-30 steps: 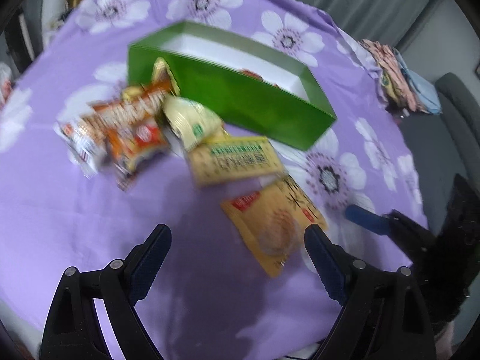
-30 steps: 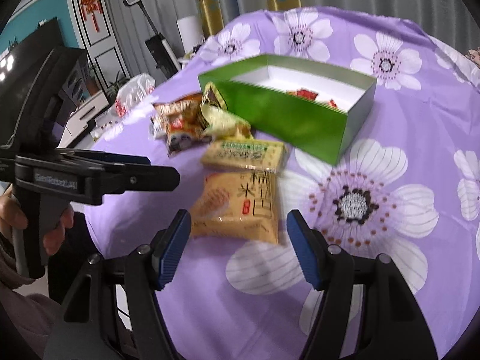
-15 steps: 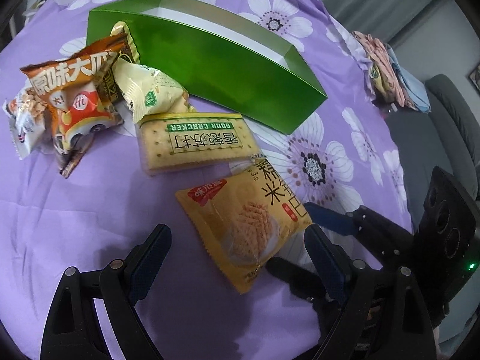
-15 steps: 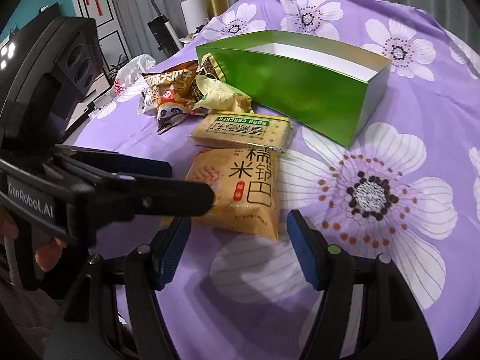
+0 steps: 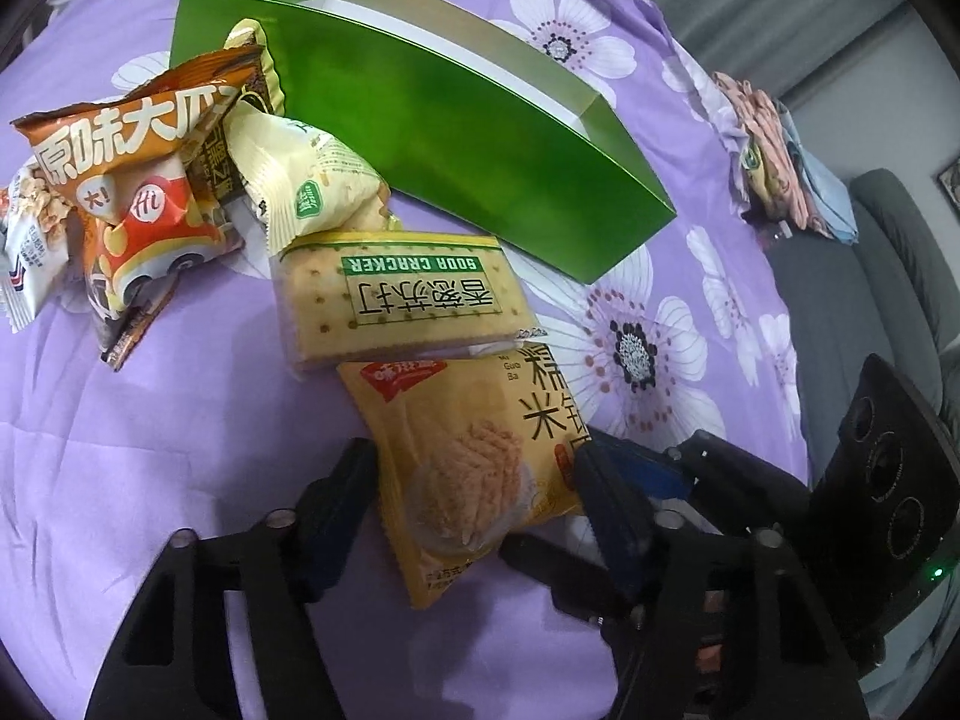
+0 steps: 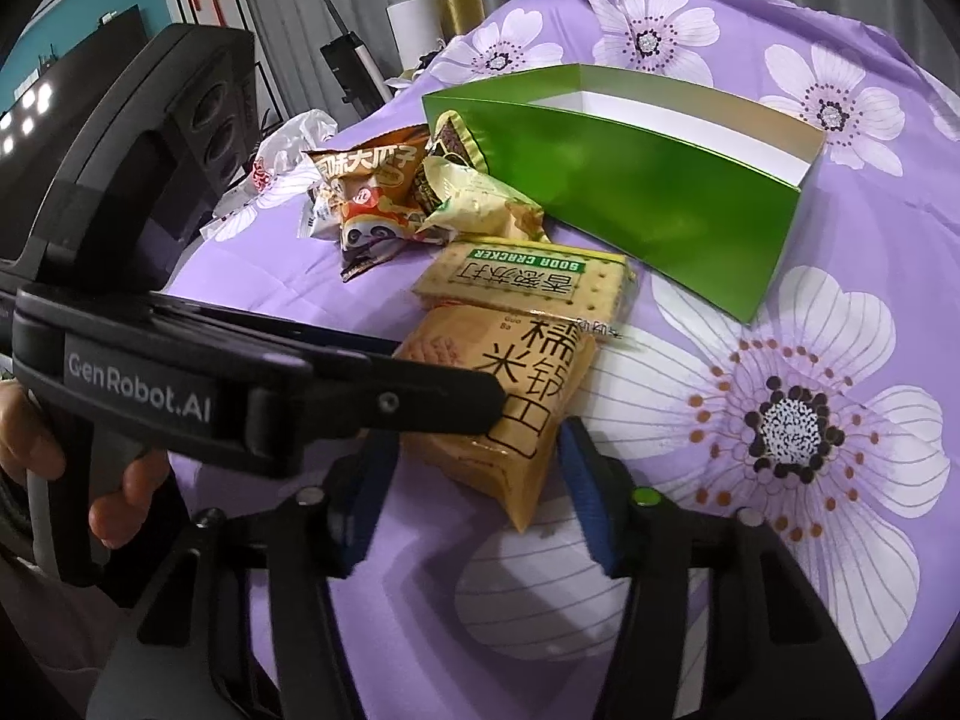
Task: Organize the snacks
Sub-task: 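Move the right gripper to the yellow rice-cracker bag and grasp it, then lift the yellow rice-cracker bag with the right gripper and lower it into the box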
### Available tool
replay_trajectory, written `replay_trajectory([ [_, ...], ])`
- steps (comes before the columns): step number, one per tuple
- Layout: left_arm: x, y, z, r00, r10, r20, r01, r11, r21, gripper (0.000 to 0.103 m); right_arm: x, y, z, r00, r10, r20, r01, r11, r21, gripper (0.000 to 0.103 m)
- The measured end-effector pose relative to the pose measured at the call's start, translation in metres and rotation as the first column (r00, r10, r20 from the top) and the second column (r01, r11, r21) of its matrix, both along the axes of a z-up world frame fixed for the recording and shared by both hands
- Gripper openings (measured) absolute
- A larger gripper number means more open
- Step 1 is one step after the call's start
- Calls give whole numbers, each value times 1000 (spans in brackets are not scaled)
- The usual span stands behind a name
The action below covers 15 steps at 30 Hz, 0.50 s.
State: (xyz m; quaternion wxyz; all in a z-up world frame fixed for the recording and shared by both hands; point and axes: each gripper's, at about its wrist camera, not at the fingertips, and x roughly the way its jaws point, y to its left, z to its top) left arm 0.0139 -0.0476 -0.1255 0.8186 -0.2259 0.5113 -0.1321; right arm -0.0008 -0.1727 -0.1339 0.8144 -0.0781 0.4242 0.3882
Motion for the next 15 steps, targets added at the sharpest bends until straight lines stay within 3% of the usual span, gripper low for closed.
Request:
replay_trajectory([
  [6, -2, -3, 0, 1000, -24, 8, 24, 1000, 14, 58, -7, 2, -2, 1000, -15, 22, 15, 1000, 7, 34],
  [15, -14, -8, 15, 998, -48, 44, 46, 998, 45, 58, -21, -4, 11, 999, -37, 37, 34, 997, 67, 33],
])
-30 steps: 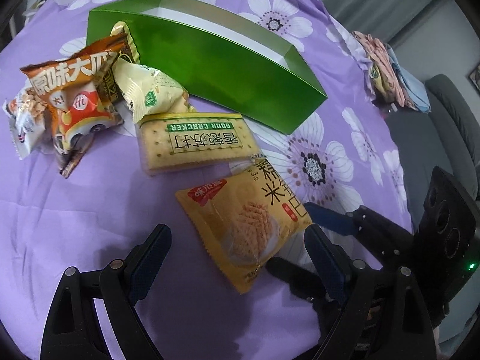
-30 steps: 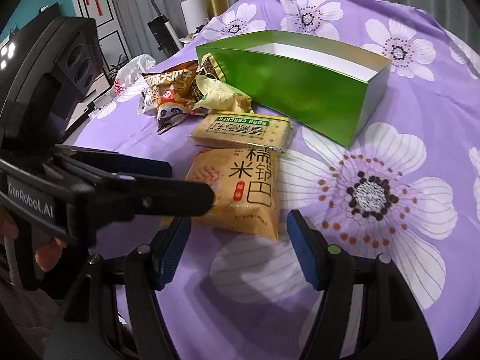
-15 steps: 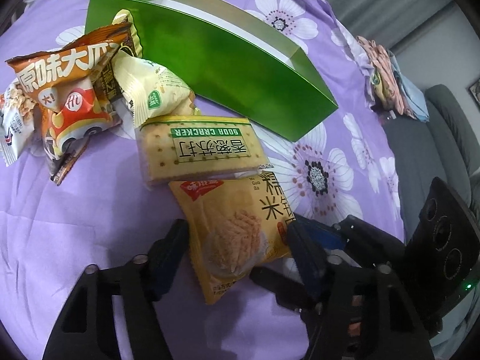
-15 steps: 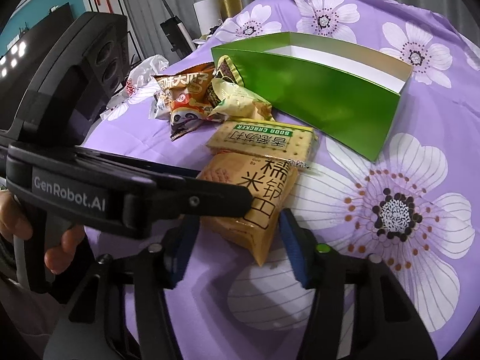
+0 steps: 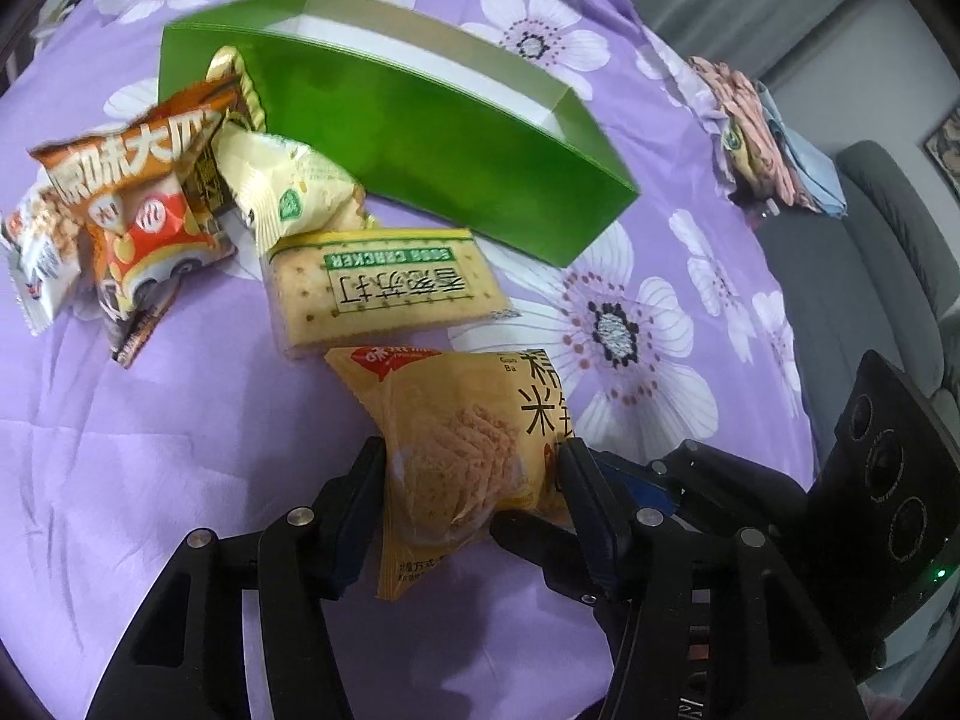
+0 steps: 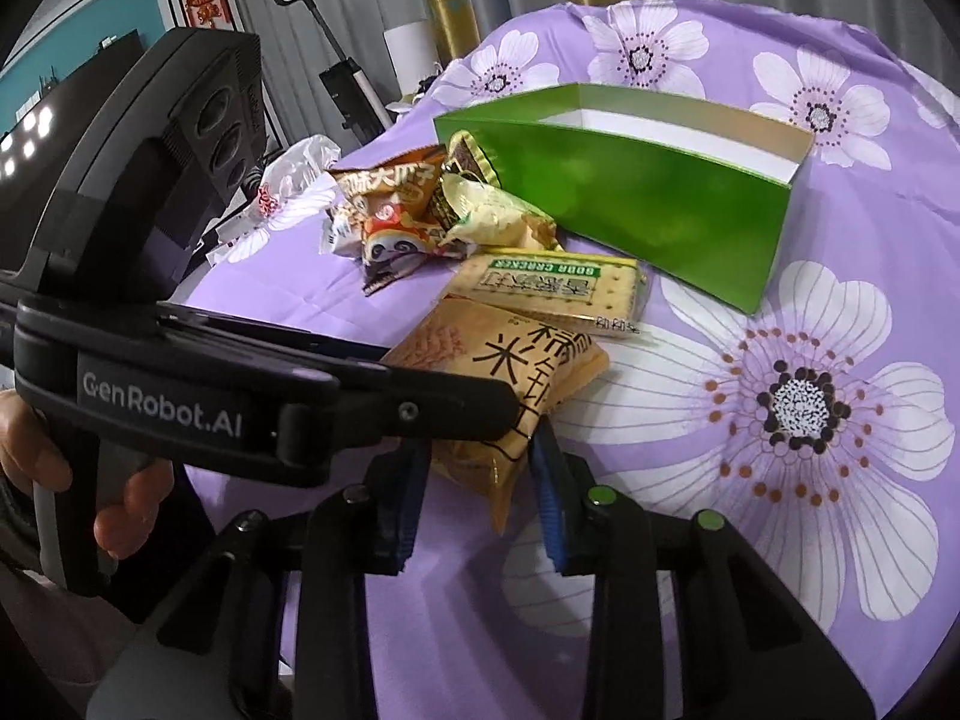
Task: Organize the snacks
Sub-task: 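Lift the yellow rice-cracker bag with the right gripper and lower it into the box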
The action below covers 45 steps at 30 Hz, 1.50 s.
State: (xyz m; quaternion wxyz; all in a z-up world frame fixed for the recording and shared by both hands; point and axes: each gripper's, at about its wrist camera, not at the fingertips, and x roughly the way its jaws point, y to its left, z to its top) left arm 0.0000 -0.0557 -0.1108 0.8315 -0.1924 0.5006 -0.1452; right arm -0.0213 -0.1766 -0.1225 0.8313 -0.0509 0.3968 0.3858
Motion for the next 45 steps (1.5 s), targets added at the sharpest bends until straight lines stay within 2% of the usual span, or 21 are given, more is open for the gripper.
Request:
replay_trajectory([
  [11, 12, -9, 54, 988, -42, 151, 32, 997, 68, 58, 7, -5, 49, 990, -55, 129, 49, 998, 49, 33],
  [23, 55, -19, 94, 958, -88, 274, 59, 992, 114, 58, 50, -10, 84, 966, -109, 234, 94, 993, 74, 33],
  [28, 79, -17, 102, 952, -88, 293, 57, 992, 114, 58, 74, -9, 92, 956, -121, 266, 108, 992, 63, 33],
  [34, 117, -12, 102, 955, -81, 285, 57, 994, 92, 58, 105, -7, 92, 956, -133, 261, 122, 991, 56, 33],
  [45, 166, -10, 77, 972, -78, 223, 60, 994, 86, 58, 153, -4, 72, 972, -147, 184, 145, 989, 26, 33],
])
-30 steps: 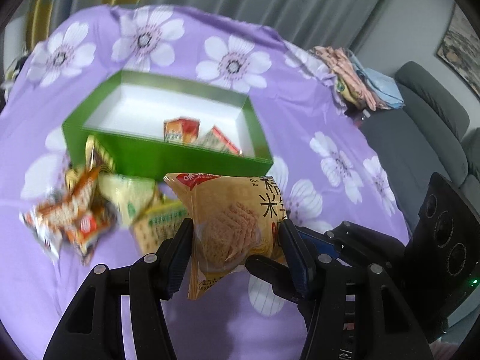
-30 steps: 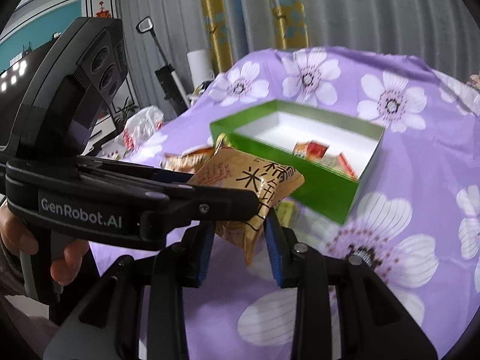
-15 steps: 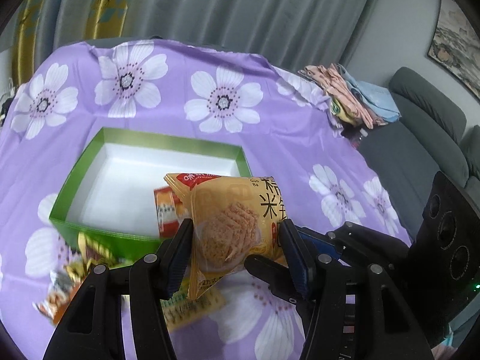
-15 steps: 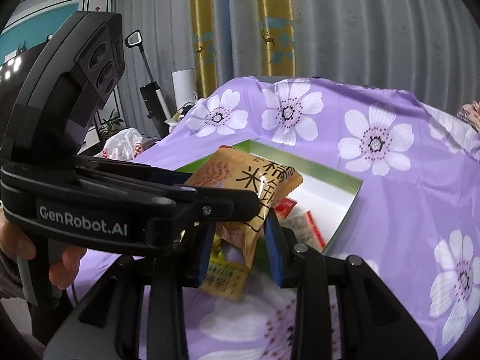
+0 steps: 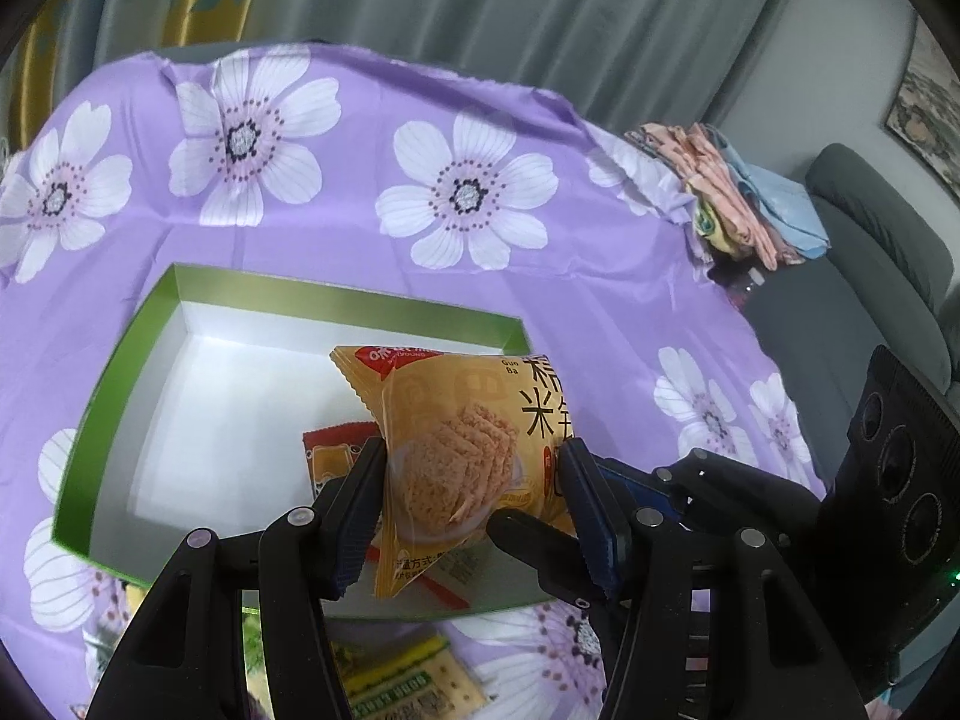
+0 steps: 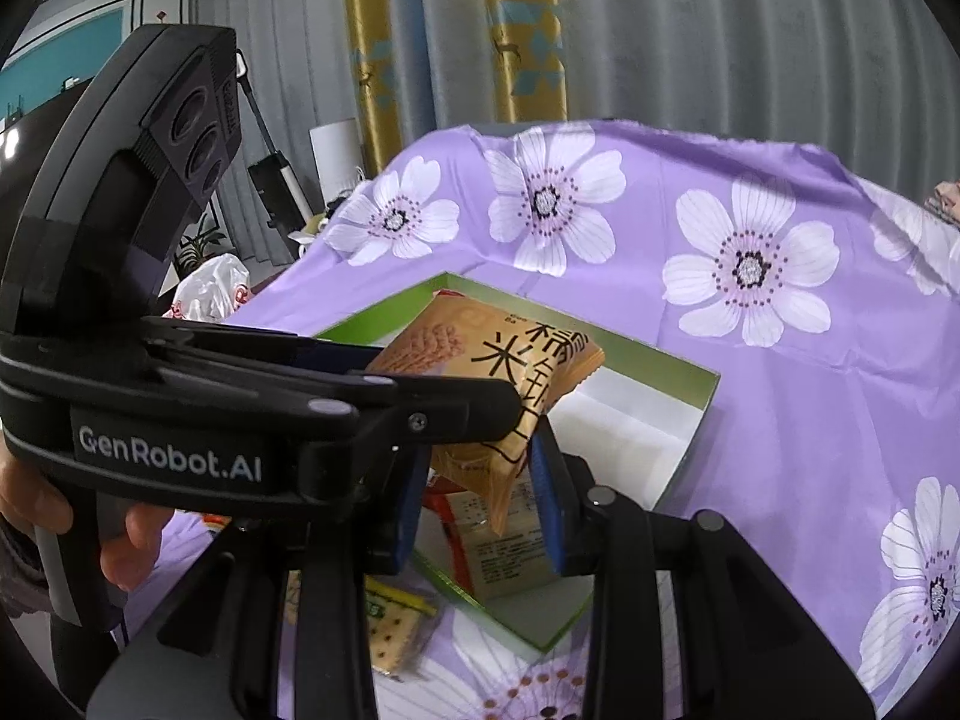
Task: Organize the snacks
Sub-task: 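Lift the yellow rice-cracker bag with the right gripper and lower it into the box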
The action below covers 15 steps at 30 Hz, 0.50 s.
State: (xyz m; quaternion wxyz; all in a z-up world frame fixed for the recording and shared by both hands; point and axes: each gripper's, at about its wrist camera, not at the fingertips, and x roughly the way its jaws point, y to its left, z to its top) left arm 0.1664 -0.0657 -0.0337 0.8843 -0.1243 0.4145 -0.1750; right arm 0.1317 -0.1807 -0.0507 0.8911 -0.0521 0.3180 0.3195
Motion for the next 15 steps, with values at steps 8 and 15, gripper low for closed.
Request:
replay_trajectory([
  [8, 21, 3, -20, 999, 0, -54, -1, 1000, -14, 58, 22, 4, -16, 998, -13, -62, 11, 1000, -22, 33],
  [15, 35, 5, -39, 992, 9, -123, -11, 1000, -19, 58, 34, 12, -28, 993, -25, -118, 14, 996, -88, 36],
])
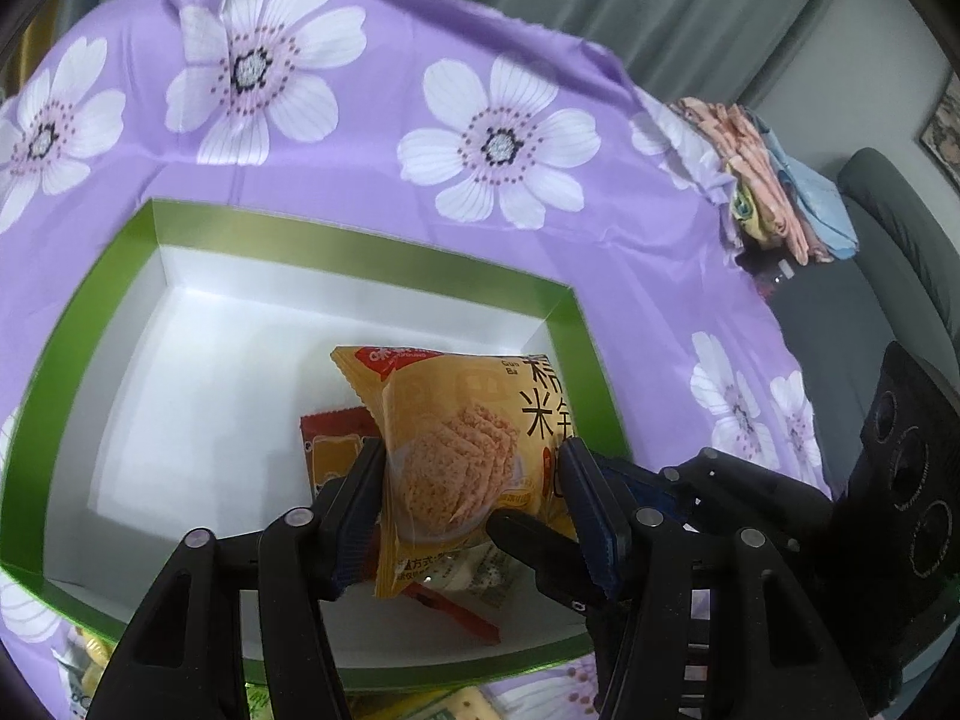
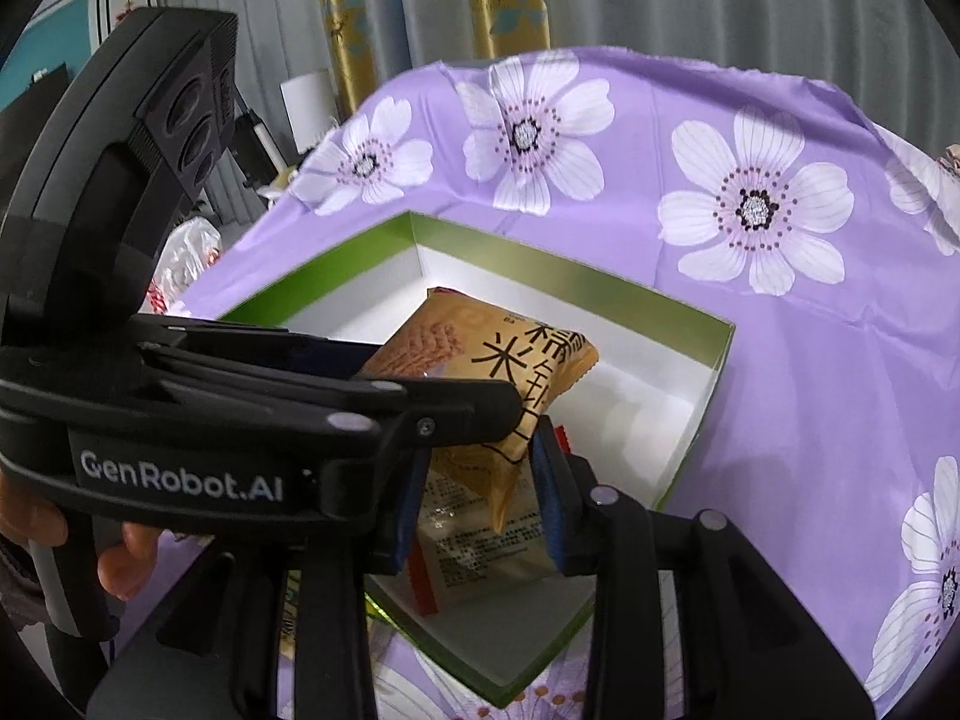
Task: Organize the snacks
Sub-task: 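Lift the yellow rice-cracker bag with the right gripper and lower it into the box, then open the right gripper to release the rice-cracker bag, withdraw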
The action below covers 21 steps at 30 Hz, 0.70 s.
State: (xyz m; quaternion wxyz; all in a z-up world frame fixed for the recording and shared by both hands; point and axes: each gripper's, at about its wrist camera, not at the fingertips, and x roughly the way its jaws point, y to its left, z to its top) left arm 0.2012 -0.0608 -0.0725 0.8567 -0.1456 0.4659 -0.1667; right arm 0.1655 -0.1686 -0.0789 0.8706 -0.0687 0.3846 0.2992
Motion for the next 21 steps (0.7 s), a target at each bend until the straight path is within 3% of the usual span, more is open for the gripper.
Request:
replay_trajectory([
  [9, 4, 3, -8, 999, 21, -32, -20, 999, 25, 59, 4, 1, -4, 1000, -24, -8, 24, 999, -24, 45],
  [14, -3, 3, -1, 999, 37, 1, -37, 998, 56, 79, -2, -5, 5, 998, -52, 20, 52, 999, -16, 55],
  [19, -17, 5, 15, 997, 58, 53, -63, 994, 86, 80, -17, -13, 17, 995, -78, 64, 79, 997, -14, 65],
  [21, -23, 7, 21, 995, 64, 76, -71, 993, 94, 87, -25, -17, 23, 993, -89, 78, 89, 996, -1, 70],
])
